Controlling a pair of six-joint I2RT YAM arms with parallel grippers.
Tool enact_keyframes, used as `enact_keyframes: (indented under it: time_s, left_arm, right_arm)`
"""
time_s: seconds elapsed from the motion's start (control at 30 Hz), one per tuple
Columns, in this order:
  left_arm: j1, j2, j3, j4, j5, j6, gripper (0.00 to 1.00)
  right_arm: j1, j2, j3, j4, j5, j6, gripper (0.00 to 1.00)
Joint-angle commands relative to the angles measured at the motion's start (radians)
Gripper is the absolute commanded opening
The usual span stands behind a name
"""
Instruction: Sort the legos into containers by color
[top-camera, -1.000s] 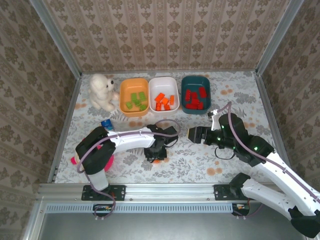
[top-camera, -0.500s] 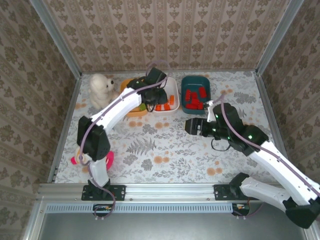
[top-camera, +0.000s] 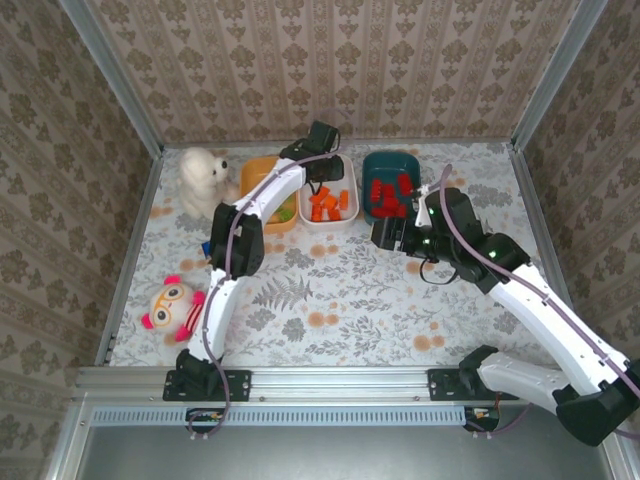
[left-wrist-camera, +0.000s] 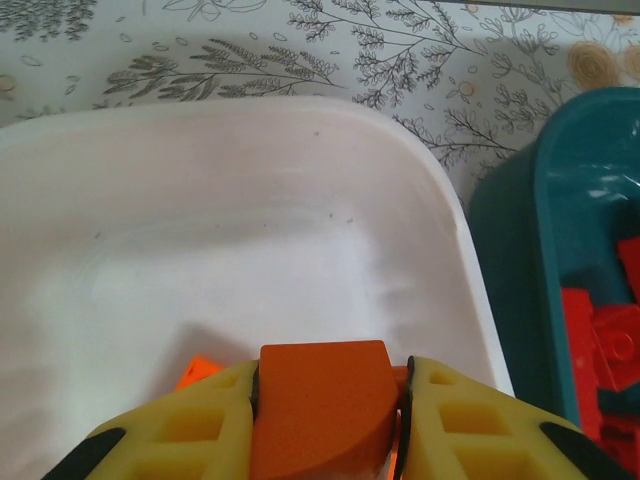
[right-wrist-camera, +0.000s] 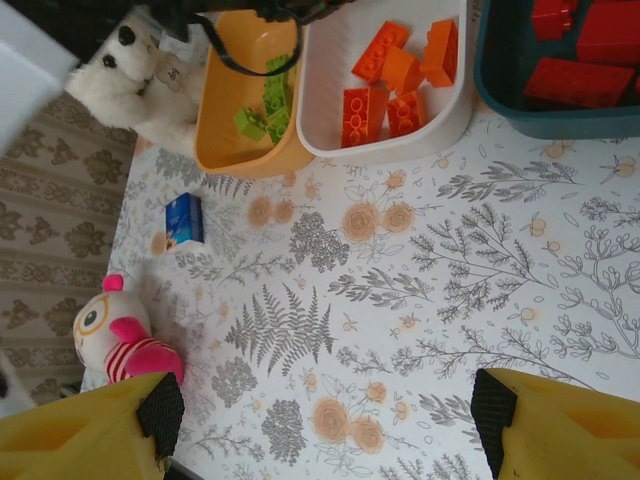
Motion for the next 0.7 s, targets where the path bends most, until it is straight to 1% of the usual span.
enact_keyframes:
  time_s: [0.0,0.13,0.2,0.3,0.37,0.53,0.67]
  left_arm:
    - [0.012,0.050,0.049,0.027,0.038,0.030,0.25]
    - [0.015,0.082,0.048,0.017,0.051,0.012,0.28]
    - [0.016,0.087,0.047,0.011,0.061,0.004,0.33]
    - [0.021,0.088,0.048,-0.001,0.079,-0.006,0.43]
    - [0.024,0.082,0.050,-0.011,0.093,-0.018,0.46]
    - [0.029,0.038,0.049,-0.012,0.136,-0.046,0.54]
    - [0.029,-0.057,0.045,-0.019,0.135,-0.065,0.55]
  right_arm:
    - [-0.011,-0.058,-0.032,-0.033,0.005,0.034,0.79]
    - [-0.016,-0.077,-0.042,-0.049,0.016,0.043,0.79]
    - [-0.019,-0.075,-0.040,-0.050,0.017,0.041,0.80]
    - [-0.020,-0.061,-0.035,-0.042,0.012,0.039,0.81]
    - [-0.021,-0.050,-0.029,-0.037,0.007,0.036,0.81]
    - [-0.021,-0.027,0.004,-0.038,0.008,0.006,0.82]
    - [-0.024,-0.011,0.056,-0.060,0.033,-0.034,0.84]
